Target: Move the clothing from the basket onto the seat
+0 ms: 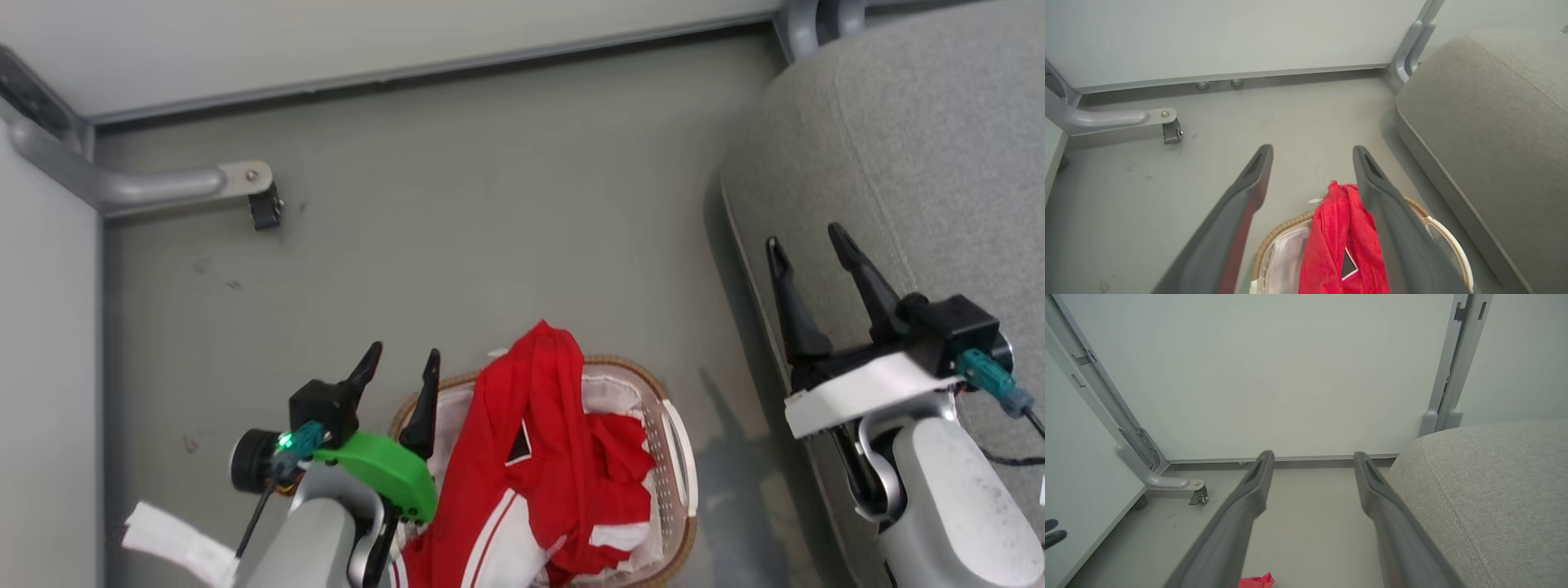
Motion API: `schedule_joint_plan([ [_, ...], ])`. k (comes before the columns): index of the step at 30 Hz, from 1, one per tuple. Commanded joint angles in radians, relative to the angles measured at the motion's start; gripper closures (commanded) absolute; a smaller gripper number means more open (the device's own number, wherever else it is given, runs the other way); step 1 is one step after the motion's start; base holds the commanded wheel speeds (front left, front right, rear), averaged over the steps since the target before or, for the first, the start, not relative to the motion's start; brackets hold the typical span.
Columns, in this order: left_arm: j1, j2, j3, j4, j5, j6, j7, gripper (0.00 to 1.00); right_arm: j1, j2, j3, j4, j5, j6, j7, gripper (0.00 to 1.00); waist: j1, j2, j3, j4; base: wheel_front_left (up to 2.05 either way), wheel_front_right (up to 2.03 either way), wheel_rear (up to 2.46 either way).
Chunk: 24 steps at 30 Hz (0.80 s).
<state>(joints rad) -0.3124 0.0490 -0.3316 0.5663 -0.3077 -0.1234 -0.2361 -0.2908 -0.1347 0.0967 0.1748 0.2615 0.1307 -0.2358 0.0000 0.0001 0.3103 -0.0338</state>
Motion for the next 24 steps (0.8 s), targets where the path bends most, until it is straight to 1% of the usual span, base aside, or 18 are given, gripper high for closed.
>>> schedule_joint_plan([
  [1, -0.053, 0.004, -0.025, 0.035, -0.008, -0.004, -0.008, 0.00, -0.036, -0.004, -0.001, -0.011, -0.017, 0.000, -0.009, 0.00, 0.0000, -0.0001, 0.128, -0.063, 0.00, 0.00, 0.00],
  [9, -0.223, 0.005, -0.189, 0.310, -0.074, -0.008, -0.022, 0.00, -0.104, 0.010, 0.001, -0.059, -0.062, 0.000, -0.023, 0.00, 0.0000, -0.0001, 0.321, -0.126, 0.00, 0.00, 0.00],
  [13, -0.303, 0.005, -0.260, 0.411, -0.104, -0.008, -0.031, 0.00, -0.127, 0.010, 0.016, -0.070, -0.086, 0.000, -0.031, 0.00, 0.0000, -0.0001, 0.406, -0.148, 0.00, 0.00, 0.00],
  [19, -0.380, 0.005, -0.331, 0.541, -0.185, -0.008, 0.001, 0.00, -0.138, 0.016, 0.022, -0.056, -0.075, 0.000, -0.031, 0.00, 0.0000, -0.0001, 0.472, -0.166, 0.00, 0.00, 0.00],
  [24, -0.417, 0.005, -0.366, 0.602, -0.247, -0.008, 0.053, 0.00, -0.142, 0.010, 0.028, -0.047, -0.078, 0.000, -0.031, 0.00, 0.0000, -0.0001, 0.505, -0.168, 0.00, 0.00, 0.00],
])
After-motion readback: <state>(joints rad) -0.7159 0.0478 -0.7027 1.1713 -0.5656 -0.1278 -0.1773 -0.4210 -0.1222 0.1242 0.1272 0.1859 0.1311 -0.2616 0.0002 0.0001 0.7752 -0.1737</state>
